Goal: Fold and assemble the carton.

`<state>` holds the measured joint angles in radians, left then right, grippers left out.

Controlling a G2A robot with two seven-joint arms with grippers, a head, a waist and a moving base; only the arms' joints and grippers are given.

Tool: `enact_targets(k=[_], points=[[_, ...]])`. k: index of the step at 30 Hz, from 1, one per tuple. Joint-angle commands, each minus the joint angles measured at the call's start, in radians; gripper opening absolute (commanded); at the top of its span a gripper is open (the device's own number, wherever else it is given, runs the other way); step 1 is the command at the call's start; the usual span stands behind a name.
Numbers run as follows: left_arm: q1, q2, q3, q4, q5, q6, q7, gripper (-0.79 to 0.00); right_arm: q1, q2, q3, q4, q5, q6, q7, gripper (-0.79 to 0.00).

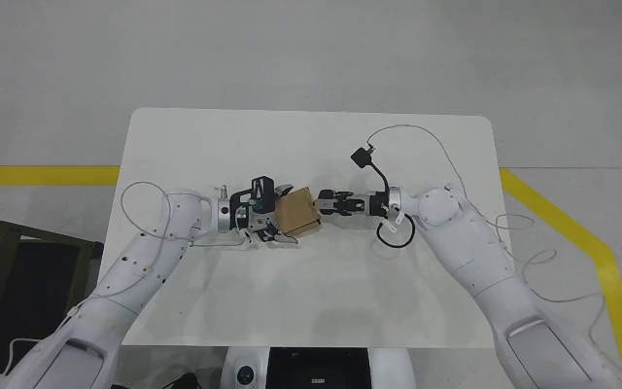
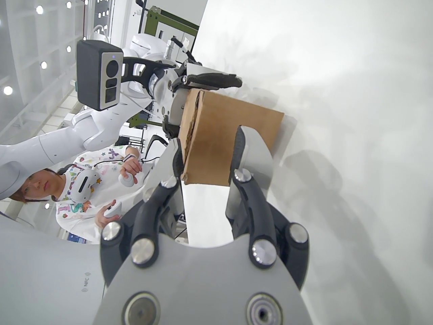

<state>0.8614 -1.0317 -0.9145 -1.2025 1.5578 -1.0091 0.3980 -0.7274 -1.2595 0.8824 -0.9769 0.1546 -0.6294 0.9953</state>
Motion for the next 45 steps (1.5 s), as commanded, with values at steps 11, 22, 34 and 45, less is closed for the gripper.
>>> enact_targets(k=[11,22,34,45], points=[[-0.003,-0.001,0.003,-0.003,0.000,0.001,0.002,0.000,-0.054,0.027,0.042,-0.092,-0.092,0.028,-0.035,-0.785],[-0.008,-0.002,0.005,0.008,0.003,0.006,0.004,0.000,-0.023,0.002,-0.019,-0.066,-0.094,0.009,-0.051,-0.785],[-0.012,-0.001,0.001,0.019,0.003,0.005,0.010,0.000,0.010,-0.005,-0.025,-0.027,-0.101,-0.008,-0.052,-0.785],[-0.005,0.030,-0.050,-0.005,-0.042,-0.003,0.011,0.000,-0.059,0.033,0.062,-0.140,-0.143,0.008,-0.080,-0.653]])
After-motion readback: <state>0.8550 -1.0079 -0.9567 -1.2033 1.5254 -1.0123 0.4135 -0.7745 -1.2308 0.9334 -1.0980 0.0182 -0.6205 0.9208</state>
